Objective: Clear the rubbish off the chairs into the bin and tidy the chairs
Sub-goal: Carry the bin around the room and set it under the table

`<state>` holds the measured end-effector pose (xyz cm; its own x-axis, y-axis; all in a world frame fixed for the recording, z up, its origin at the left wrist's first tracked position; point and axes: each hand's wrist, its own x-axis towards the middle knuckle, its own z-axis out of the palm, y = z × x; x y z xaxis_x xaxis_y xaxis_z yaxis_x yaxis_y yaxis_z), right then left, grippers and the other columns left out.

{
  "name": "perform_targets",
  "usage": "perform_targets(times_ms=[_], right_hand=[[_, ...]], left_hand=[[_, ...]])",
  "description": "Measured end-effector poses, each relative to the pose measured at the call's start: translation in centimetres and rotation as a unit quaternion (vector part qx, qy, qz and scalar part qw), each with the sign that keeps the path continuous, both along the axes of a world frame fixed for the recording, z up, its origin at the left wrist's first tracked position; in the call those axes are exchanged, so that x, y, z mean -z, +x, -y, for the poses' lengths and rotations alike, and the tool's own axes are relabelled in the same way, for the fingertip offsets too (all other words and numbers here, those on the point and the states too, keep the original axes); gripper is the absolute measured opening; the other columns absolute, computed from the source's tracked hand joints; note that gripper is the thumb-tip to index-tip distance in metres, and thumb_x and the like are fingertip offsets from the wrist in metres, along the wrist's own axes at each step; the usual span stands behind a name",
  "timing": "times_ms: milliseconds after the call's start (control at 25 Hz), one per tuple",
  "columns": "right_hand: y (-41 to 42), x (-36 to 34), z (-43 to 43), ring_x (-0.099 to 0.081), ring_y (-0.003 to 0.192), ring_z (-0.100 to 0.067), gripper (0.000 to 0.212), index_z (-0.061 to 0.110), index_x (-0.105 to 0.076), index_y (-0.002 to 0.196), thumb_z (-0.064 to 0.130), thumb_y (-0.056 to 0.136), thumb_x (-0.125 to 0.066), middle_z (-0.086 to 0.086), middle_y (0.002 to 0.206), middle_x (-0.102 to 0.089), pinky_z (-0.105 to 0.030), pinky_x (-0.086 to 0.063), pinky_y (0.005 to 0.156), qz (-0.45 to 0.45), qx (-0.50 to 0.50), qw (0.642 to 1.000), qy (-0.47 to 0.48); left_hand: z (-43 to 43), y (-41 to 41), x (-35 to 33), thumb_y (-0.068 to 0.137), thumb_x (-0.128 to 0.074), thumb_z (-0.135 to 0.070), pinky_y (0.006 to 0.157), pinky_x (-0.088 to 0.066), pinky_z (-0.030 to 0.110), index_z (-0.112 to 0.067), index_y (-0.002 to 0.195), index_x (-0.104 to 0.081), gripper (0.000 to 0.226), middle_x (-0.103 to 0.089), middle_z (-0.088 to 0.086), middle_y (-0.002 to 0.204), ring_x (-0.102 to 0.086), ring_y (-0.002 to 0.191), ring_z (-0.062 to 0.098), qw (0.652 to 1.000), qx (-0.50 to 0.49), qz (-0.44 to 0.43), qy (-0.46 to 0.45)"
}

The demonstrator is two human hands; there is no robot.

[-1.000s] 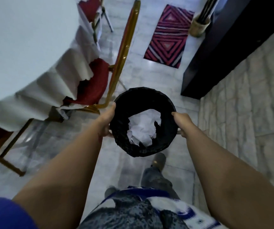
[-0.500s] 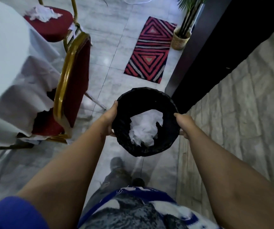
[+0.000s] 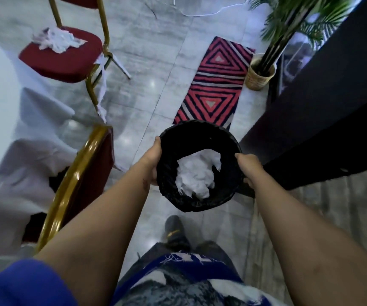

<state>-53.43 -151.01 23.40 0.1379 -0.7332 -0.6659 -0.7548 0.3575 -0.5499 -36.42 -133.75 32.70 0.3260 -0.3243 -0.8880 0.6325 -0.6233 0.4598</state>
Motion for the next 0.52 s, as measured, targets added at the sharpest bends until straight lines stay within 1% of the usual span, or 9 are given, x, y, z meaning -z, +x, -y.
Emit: perform_targets(times_ms=[40, 120, 200, 320, 360, 400, 440, 480, 520], right_hand=[[2.3, -0.2, 2.1, -0.063, 0.103, -0.036, 0.053, 0.001, -0.056, 0.125, 0.036, 0.085, -0.052, -0.017, 0.117, -0.064, -0.050, -0.054, 0.095, 0.005, -0.002, 1.000, -0.002], [6.6, -0.3, 6.2, -0.063, 0.104, -0.036, 0.051, 0.001, -0.056, 0.125, 0.034, 0.086, -0.053, -0.017, 0.118, -0.063, -0.048, -0.053, 0.096, 0.019, -0.004, 1.000, -0.006], [11.3, -0.6, 10.4, -0.062, 0.106, -0.035, 0.049, 0.001, -0.056, 0.124, 0.033, 0.088, -0.053, -0.015, 0.119, -0.063, -0.047, -0.053, 0.097, 0.019, -0.022, 0.999, -0.021], [18.6, 0.0, 17.1, -0.060, 0.110, -0.037, 0.060, 0.003, -0.053, 0.130, 0.040, 0.082, -0.052, -0.015, 0.124, -0.061, -0.050, -0.052, 0.097, 0.027, -0.037, 0.999, -0.008], [20.9, 1.0, 19.5, -0.061, 0.108, -0.037, 0.062, 0.004, -0.054, 0.127, 0.041, 0.078, -0.052, -0.015, 0.122, -0.062, -0.051, -0.053, 0.096, 0.033, -0.051, 0.998, -0.007], [23.4, 1.2, 21.7, -0.063, 0.105, -0.037, 0.064, 0.004, -0.056, 0.124, 0.043, 0.074, -0.053, -0.016, 0.118, -0.065, -0.050, -0.054, 0.095, 0.028, -0.066, 0.997, -0.005], [25.9, 1.2, 23.8, -0.064, 0.100, -0.035, 0.065, 0.003, -0.058, 0.119, 0.046, 0.070, -0.054, -0.015, 0.112, -0.067, -0.046, -0.055, 0.090, 0.032, -0.076, 0.997, 0.001], [28.3, 0.9, 25.9, -0.064, 0.091, -0.032, 0.060, 0.003, -0.059, 0.114, 0.046, 0.072, -0.055, -0.014, 0.102, -0.067, -0.041, -0.055, 0.081, 0.035, -0.085, 0.996, 0.003], [30.9, 0.1, 27.8, -0.059, 0.079, -0.029, 0.049, 0.003, -0.059, 0.106, 0.043, 0.079, -0.056, -0.011, 0.088, -0.062, -0.035, -0.049, 0.068, 0.040, -0.096, 0.995, 0.004]], left_hand=[[1.8, 1.9, -0.1, 0.097, -0.016, -0.064, 0.056, -0.042, 0.036, -0.009, 0.105, -0.056, 0.068, -0.058, 0.005, 0.083, -0.058, 0.079, 0.024, 1.000, -0.009, -0.003, 0.003], [5.6, 5.7, -0.7, 0.097, -0.016, -0.066, 0.045, -0.043, 0.033, -0.007, 0.087, -0.057, 0.073, -0.062, 0.006, 0.066, -0.060, 0.058, 0.025, 1.000, -0.020, -0.003, 0.008], [9.2, 9.8, -1.1, 0.097, -0.016, -0.066, 0.049, -0.039, 0.033, -0.011, 0.076, -0.053, 0.070, -0.060, 0.008, 0.063, -0.057, 0.054, 0.026, 0.999, -0.047, 0.004, 0.009], [14.7, 15.7, -1.8, 0.097, -0.015, -0.065, 0.050, -0.037, 0.033, -0.007, 0.079, -0.054, 0.072, -0.060, 0.008, 0.043, -0.060, 0.036, 0.022, 0.999, -0.052, 0.000, 0.000], [16.4, 17.7, -1.8, 0.098, -0.015, -0.064, 0.049, -0.038, 0.033, -0.004, 0.085, -0.054, 0.072, -0.061, 0.009, 0.048, -0.061, 0.043, 0.025, 0.998, -0.061, -0.003, 0.005], [18.2, 19.7, -2.2, 0.098, -0.017, -0.063, 0.051, -0.038, 0.033, -0.005, 0.092, -0.053, 0.068, -0.060, 0.009, 0.060, -0.058, 0.054, 0.028, 0.996, -0.087, -0.008, 0.013], [20.0, 21.4, -2.9, 0.099, -0.019, -0.062, 0.056, -0.040, 0.035, -0.009, 0.099, -0.052, 0.063, -0.057, 0.006, 0.073, -0.052, 0.061, 0.026, 0.994, -0.111, -0.015, 0.015], [21.9, 23.2, -3.5, 0.100, -0.021, -0.060, 0.063, -0.042, 0.037, -0.012, 0.105, -0.052, 0.058, -0.056, 0.006, 0.083, -0.048, 0.064, 0.023, 0.992, -0.124, -0.015, 0.004], [23.8, 25.2, -4.0, 0.100, -0.021, -0.059, 0.072, -0.041, 0.039, -0.014, 0.112, -0.053, 0.056, -0.056, 0.008, 0.094, -0.047, 0.067, 0.023, 0.991, -0.136, -0.008, -0.011]])
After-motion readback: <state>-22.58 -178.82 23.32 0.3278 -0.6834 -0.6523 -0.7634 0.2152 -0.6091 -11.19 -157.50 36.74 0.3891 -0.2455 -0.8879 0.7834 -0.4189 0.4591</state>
